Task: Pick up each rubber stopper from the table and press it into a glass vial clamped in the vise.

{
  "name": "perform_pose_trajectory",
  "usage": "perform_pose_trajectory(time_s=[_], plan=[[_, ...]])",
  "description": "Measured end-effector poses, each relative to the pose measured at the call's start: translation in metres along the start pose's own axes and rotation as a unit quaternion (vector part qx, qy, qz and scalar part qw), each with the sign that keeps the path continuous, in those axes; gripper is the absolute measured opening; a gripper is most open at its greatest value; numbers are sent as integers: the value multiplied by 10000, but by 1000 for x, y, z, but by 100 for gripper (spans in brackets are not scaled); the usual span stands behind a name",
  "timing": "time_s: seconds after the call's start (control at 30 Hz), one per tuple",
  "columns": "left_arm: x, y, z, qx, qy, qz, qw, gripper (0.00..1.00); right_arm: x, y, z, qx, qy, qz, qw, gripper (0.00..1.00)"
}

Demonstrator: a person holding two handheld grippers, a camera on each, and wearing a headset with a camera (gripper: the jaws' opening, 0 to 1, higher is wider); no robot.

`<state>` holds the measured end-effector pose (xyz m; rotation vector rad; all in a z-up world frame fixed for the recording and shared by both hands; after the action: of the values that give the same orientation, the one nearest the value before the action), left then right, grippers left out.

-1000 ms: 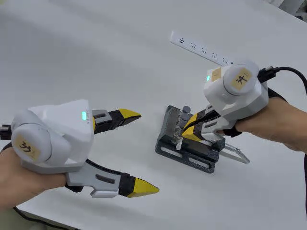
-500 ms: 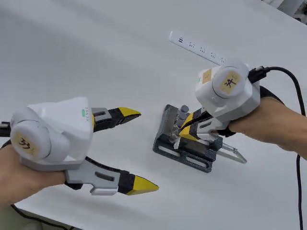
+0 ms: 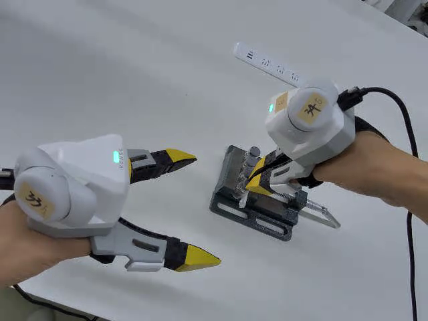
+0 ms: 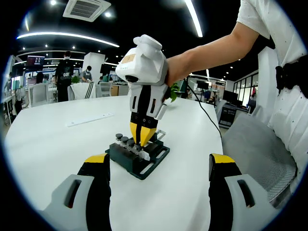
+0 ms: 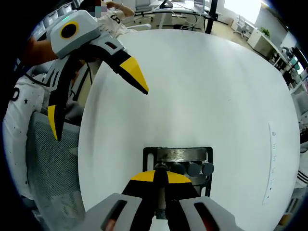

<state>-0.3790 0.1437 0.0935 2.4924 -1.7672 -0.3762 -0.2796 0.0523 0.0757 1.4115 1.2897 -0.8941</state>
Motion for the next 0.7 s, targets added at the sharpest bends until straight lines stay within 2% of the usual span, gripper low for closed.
perform_pose_trajectory(time_s=[0.7], plan=[[6, -2, -2, 19, 28, 54, 10000, 83, 2, 2, 0, 49, -114, -69, 9999, 0]])
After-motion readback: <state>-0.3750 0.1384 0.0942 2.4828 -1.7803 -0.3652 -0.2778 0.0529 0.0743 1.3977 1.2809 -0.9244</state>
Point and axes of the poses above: the centre of the closed fingertips' face, and the gripper's own axes: x roughly forward along the fingers, y roughly to its right, z roughly out of its underside, the point moved 5 cm from there along -x, roughly backward along the fingers, and after that the axes turned 14 degrees about z, right-handed, at the moved point
